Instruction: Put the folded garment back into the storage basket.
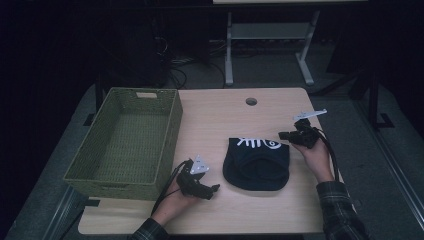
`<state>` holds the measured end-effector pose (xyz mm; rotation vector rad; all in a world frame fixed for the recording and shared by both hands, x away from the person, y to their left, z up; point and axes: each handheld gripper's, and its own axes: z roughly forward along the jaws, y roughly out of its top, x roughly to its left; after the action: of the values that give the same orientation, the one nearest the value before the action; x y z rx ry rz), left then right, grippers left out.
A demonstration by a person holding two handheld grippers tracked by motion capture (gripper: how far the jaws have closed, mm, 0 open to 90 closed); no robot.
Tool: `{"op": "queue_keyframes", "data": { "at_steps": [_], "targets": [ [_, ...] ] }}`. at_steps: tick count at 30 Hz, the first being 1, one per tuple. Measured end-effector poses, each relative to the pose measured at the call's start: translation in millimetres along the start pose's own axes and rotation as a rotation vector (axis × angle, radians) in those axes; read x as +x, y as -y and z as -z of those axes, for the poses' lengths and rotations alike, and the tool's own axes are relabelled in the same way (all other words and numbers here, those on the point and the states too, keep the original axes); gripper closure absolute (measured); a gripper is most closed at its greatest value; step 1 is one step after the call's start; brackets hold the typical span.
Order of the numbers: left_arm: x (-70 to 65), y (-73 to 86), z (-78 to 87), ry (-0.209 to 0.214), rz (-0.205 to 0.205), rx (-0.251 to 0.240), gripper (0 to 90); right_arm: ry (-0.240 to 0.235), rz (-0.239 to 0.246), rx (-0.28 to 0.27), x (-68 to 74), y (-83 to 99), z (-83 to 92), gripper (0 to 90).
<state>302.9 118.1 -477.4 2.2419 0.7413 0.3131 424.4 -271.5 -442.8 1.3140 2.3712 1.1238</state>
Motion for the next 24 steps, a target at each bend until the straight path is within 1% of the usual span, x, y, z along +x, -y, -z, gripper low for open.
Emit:
{"op": "queue_keyframes", "data": {
  "at_steps": [2, 3, 6, 9, 17, 24],
  "targets": [
    [0.0, -0.1, 0.1, 0.000, 0.000, 0.001, 12.5, 0.003, -0.007, 0.008, -1.0, 0.2, -1.7, 90.0],
    [0.1, -0.1, 0.3, 0.000, -0.002, 0.004, 12.5, 0.012, -0.003, 0.024, -5.4, 1.6, -4.8, 90.0],
    [0.1, -0.2, 0.5, 0.001, -0.001, 0.007, 12.5, 0.015, -0.010, 0.038, -7.6, 3.1, -6.9, 90.0],
    [0.1, 0.0, 0.5, 0.001, -0.003, 0.006, 12.5, 0.012, -0.002, 0.051, -11.0, 7.9, -10.0, 90.0],
    [0.0, 0.3, 0.1, 0.001, -0.001, -0.001, 12.6, 0.010, 0.008, 0.075, -9.6, 17.8, -7.6, 90.0],
    [-0.2, 0.5, 0.0, 0.000, 0.000, -0.003, 12.6, -0.001, 0.020, 0.085, -5.7, 19.6, -1.4, 90.0]
  ]
}}
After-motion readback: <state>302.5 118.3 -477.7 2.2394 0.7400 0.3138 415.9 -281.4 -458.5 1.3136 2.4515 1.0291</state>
